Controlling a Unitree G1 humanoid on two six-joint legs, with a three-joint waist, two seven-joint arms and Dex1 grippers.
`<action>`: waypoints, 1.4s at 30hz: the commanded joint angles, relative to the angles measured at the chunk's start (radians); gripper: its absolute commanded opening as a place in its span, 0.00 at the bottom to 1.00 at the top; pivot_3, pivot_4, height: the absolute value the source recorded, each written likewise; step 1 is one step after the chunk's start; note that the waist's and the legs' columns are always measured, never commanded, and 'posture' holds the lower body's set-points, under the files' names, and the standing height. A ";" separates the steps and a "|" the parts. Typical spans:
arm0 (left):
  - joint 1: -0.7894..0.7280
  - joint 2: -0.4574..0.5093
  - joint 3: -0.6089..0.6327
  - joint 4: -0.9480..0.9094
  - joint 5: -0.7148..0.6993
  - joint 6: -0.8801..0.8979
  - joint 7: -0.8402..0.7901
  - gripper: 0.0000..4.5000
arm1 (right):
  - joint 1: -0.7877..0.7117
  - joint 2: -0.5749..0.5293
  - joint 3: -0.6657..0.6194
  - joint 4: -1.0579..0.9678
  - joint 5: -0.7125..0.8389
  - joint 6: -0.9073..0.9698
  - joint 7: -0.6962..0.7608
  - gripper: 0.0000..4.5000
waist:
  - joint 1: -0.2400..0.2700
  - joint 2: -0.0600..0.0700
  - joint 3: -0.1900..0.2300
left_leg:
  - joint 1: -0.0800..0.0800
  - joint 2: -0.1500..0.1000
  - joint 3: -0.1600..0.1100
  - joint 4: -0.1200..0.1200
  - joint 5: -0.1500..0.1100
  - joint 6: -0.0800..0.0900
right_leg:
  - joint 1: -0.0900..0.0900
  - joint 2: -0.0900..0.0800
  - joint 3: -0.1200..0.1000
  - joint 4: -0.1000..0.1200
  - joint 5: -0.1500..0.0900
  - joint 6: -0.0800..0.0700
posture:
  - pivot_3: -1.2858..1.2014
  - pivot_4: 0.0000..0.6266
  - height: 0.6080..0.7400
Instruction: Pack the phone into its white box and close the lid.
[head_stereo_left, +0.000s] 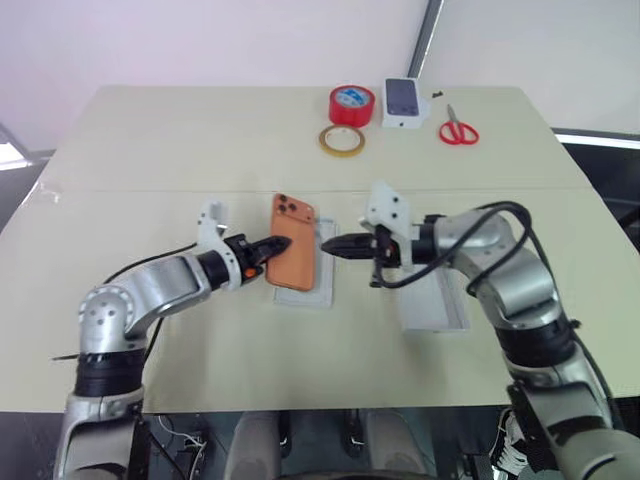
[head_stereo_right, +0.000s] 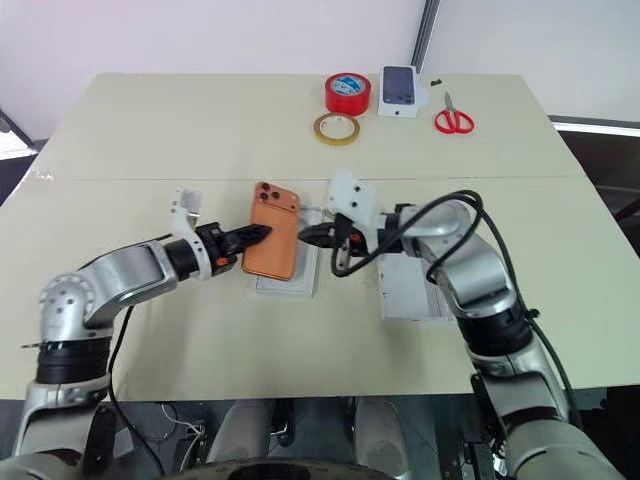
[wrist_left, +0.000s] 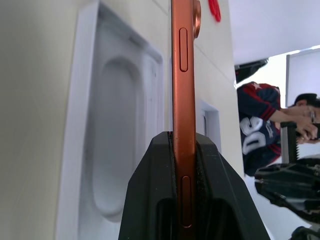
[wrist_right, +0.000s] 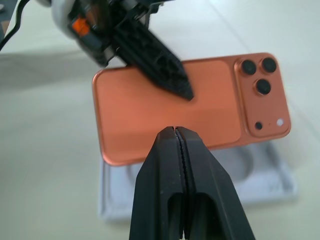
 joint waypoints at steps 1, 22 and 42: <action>-0.057 -0.005 -0.036 0.047 0.020 0.012 -0.060 0.01 | 0.038 -0.044 -0.044 -0.069 0.048 -0.005 -0.006 0.00 | 0.003 0.000 0.000 | 0.001 0.000 -0.001 0.000 0.000 0.000 | 0.001 0.001 0.000 0.000 0.000 0.000 | 0.52 0.24 1.00; -0.148 -0.069 -0.060 0.179 0.233 0.076 -0.187 0.01 | 0.143 -0.196 -0.072 0.014 0.025 -0.102 -0.114 0.00 | 0.006 -0.001 0.001 | 0.001 0.000 -0.002 0.005 0.000 0.001 | 0.004 0.001 -0.001 0.000 0.000 0.001 | 0.52 0.24 1.00; -0.141 -0.003 -0.009 0.080 0.230 0.165 -0.210 0.99 | 0.144 -0.210 -0.069 0.028 0.033 -0.122 -0.119 0.00 | 0.020 -0.001 0.001 | 0.001 0.000 -0.003 0.007 0.000 0.001 | 0.005 0.003 -0.001 0.001 0.000 0.001 | 0.52 0.24 1.00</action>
